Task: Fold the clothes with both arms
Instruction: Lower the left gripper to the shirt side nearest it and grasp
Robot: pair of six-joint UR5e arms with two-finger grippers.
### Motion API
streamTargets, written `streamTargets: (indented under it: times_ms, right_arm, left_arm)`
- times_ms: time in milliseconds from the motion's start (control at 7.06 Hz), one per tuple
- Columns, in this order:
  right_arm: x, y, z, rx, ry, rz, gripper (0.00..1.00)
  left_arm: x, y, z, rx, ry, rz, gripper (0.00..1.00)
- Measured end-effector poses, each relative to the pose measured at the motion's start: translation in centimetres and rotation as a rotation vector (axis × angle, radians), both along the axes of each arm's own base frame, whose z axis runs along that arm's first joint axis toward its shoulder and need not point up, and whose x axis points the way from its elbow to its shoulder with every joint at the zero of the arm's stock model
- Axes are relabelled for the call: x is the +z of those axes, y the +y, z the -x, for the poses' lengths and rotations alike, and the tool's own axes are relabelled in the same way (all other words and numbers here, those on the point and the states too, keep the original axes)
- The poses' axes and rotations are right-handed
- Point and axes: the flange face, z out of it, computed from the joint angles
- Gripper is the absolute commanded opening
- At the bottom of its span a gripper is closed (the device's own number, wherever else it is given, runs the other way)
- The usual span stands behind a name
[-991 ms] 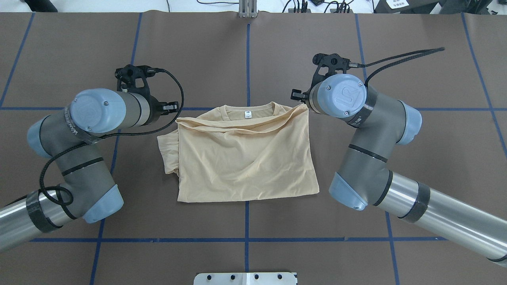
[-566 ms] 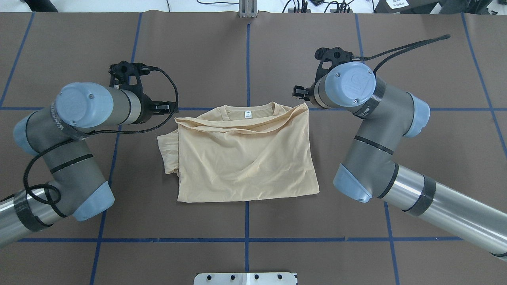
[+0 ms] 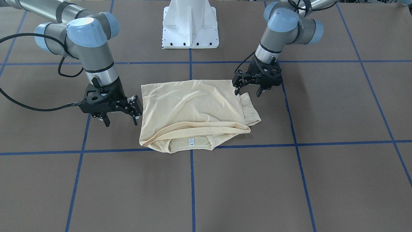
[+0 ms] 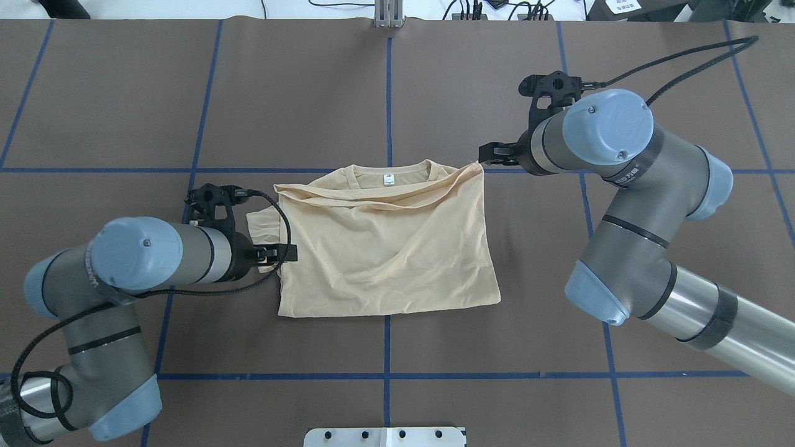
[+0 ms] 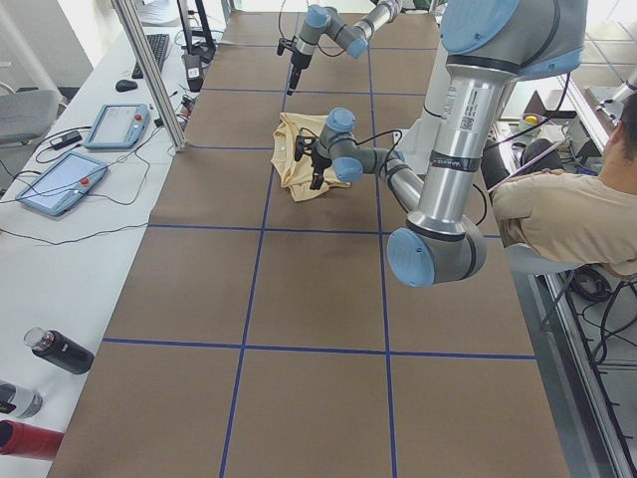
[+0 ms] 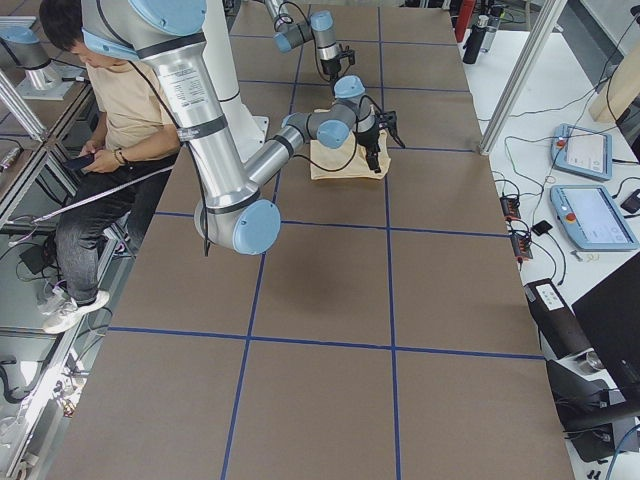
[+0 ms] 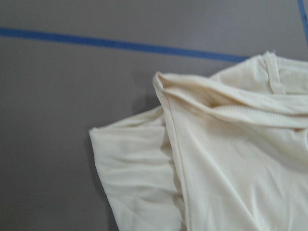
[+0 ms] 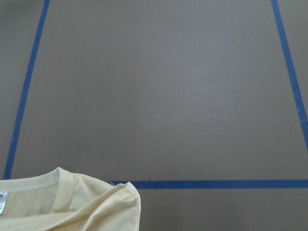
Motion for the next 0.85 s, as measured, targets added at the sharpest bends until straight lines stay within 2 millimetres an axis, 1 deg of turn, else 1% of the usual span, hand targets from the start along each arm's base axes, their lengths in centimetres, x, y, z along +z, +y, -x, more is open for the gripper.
streamTargets:
  times_ms: [142,283,425,566,708,850]
  right_arm:
    - [0.0,0.0,0.0,0.0,0.0,-0.001,0.99]
    - [0.0,0.1,0.0,0.0,0.0,-0.002,0.99]
    - [0.0,0.1,0.0,0.0,0.0,-0.003,0.99]
    - [-0.1,0.1,0.0,0.0,-0.001,-0.003,0.99]
    - [-0.1,0.1,0.0,0.0,-0.001,-0.004,0.99]
    - [-0.1,0.1,0.1,0.0,-0.001,-0.004,0.99]
  left_arm:
    - [-0.1,2.3,-1.7,0.012,0.01,0.029,0.84]
    - [-0.2,4.1,-2.9,0.018,0.017,0.052,0.68]
    - [-0.3,5.1,-3.5,0.021,0.023,0.067,0.6]
    - [-0.4,5.5,-3.8,0.024,0.027,0.074,0.6]
    - [-0.4,5.7,-3.9,0.028,0.027,0.077,0.57]
    - [-0.2,5.7,-3.9,0.031,0.023,0.078,0.48]
